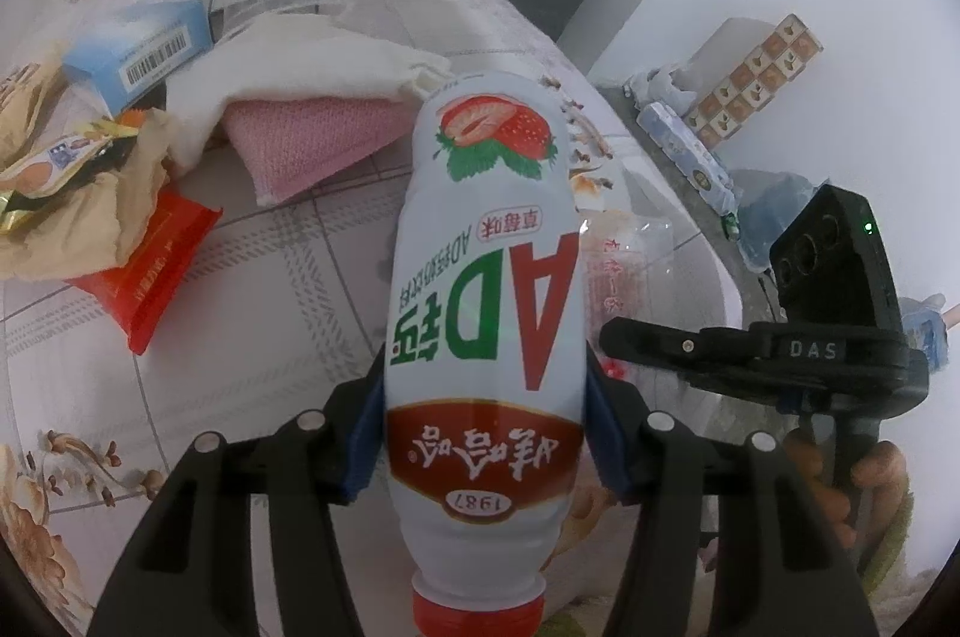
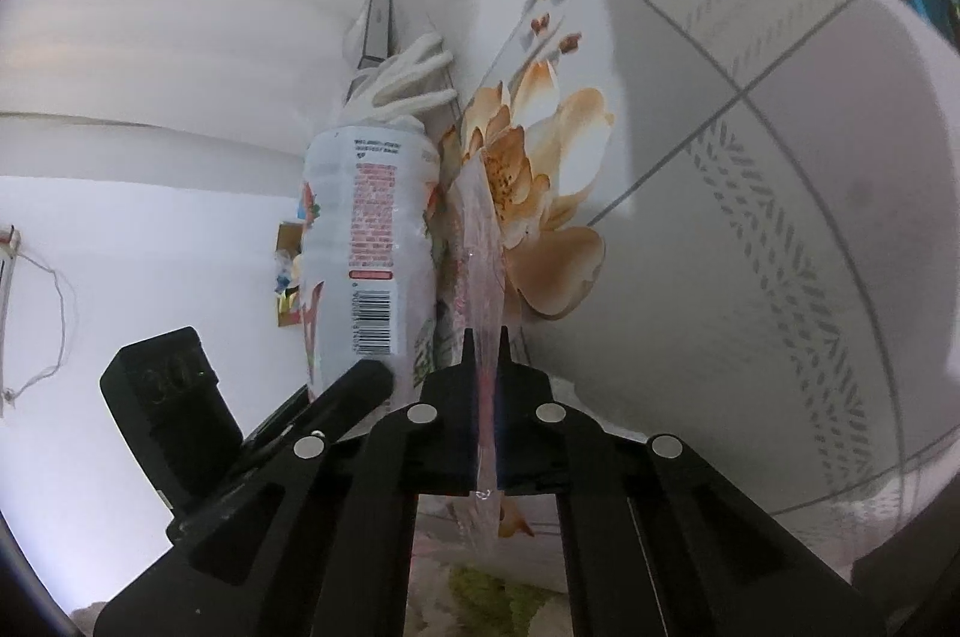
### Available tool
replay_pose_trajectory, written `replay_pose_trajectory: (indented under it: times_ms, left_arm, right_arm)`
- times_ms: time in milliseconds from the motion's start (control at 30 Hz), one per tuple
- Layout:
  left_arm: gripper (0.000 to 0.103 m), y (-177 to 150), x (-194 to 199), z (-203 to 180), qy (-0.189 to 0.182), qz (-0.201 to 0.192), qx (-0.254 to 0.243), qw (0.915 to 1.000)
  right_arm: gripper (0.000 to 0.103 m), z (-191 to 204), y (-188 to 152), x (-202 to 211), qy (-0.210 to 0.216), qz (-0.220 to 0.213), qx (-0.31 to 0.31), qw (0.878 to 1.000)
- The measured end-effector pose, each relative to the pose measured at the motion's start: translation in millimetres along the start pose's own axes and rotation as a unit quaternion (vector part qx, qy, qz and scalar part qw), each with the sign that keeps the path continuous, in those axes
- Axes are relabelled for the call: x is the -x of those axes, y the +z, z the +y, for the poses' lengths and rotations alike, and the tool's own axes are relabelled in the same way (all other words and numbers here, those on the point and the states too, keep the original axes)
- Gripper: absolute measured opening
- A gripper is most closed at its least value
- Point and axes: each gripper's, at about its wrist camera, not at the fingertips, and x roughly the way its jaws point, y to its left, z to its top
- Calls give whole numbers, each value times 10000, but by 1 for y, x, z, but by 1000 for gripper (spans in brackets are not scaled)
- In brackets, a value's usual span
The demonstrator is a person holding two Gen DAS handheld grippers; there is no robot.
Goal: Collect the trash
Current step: 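Grasp the white AD milk bottle with the left tool while the right tool holds the bag, then carry the white bottle and clear bag over the blue wastebasket and open both tools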
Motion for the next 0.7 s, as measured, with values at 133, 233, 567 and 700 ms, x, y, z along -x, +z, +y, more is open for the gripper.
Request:
replay_pose_trajectory:
  times_ms: [133, 233, 567, 700]
  left_arm:
    - [55, 3, 11, -5, 22, -137, -52, 9999]
    - [55, 7, 19, -13, 46, -248, -154, 9996]
    - [55, 41, 8, -69, -280, -167, -845, 9959]
    - [55, 61, -14, -111, -557, 28, -1206, 9911]
  right_arm:
    - [2, 0, 1, 7, 108, -106, 22, 9999]
    - [2, -2, 2, 16, 225, -239, 48, 9995]
    - [2, -40, -1, 95, 486, -1146, -193, 9920]
    - [2, -68, -4, 134, 404, -1634, -463, 9847]
